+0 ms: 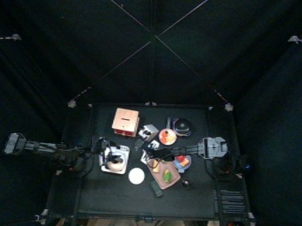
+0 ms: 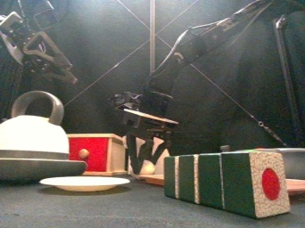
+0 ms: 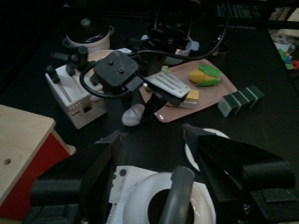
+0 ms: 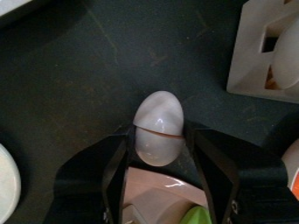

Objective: Grab egg

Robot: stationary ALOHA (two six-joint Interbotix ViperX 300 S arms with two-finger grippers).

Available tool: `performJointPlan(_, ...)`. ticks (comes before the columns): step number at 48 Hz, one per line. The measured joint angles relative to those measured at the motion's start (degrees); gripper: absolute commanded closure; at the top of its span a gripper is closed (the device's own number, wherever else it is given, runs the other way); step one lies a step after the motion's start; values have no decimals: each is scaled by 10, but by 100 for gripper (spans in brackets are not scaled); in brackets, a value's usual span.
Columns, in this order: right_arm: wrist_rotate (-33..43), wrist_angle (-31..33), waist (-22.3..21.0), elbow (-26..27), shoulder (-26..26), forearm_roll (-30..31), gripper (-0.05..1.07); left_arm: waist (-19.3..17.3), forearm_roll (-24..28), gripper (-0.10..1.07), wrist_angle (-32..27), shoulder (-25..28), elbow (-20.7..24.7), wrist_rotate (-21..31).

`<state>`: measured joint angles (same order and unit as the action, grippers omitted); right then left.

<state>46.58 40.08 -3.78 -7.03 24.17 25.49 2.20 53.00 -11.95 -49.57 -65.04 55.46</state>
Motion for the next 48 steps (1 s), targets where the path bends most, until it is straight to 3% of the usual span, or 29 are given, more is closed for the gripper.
performJointPlan(15,0,3,1,3,2,0,39,0,0,5,0,1,-1,0)
performJointPlan(48,1,67,42,57,2,-4,39,-1,0,5,0,0,-2,0)
